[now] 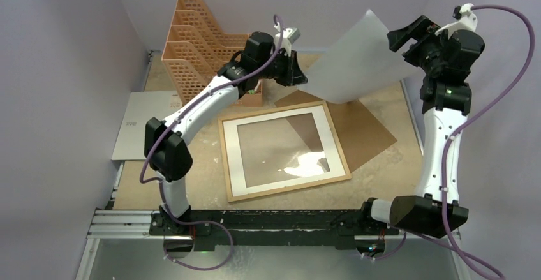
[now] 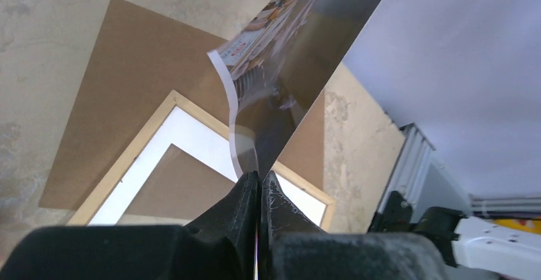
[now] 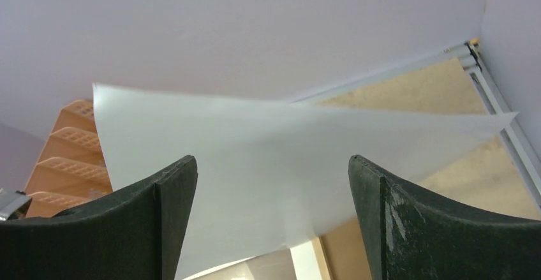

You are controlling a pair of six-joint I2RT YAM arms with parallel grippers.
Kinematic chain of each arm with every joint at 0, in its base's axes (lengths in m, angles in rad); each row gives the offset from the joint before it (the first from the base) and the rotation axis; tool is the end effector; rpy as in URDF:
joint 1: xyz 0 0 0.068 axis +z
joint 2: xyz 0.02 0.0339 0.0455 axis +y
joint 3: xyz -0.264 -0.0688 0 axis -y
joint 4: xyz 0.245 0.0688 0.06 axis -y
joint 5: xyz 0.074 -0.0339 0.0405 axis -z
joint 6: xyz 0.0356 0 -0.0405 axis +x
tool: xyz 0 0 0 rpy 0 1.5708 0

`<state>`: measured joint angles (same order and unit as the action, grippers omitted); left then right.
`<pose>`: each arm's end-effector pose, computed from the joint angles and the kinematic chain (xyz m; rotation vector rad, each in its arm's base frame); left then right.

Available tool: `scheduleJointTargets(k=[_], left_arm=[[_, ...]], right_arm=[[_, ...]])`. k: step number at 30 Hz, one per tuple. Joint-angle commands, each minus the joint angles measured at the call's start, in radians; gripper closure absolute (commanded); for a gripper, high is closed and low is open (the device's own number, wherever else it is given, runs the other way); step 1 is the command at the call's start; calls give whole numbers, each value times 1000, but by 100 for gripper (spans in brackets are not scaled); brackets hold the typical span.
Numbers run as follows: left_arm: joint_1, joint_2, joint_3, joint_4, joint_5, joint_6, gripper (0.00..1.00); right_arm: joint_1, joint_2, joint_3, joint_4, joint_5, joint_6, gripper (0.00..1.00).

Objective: Put the photo into the frame
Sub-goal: Turn over the photo from the photo frame.

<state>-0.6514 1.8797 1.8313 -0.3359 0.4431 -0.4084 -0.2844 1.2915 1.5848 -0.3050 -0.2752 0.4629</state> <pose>0.3457 -0.2827 0.3733 0.5621 2.0136 -1.1061 0.2644 -0.0672 0.4943 0.3751 1.5486 0.3568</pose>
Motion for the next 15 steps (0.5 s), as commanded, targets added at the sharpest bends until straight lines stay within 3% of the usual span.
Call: scheduleJointTargets(k=[1,8,11,15], left_arm=[[39,-108,49,-4,65,-118,100],[131,-233,-32,-48,63,-304,100],[199,-330,-179,-52,88,-406,100],[226,-468,-433,-124,94,-415,100]], right_arm=[[12,-61,-9,160,1,8,9],[13,-31,54,204,-11,131,8],[13,-20,27,171,-46,162,10],[17,-40,-81,150,-50,188,13]])
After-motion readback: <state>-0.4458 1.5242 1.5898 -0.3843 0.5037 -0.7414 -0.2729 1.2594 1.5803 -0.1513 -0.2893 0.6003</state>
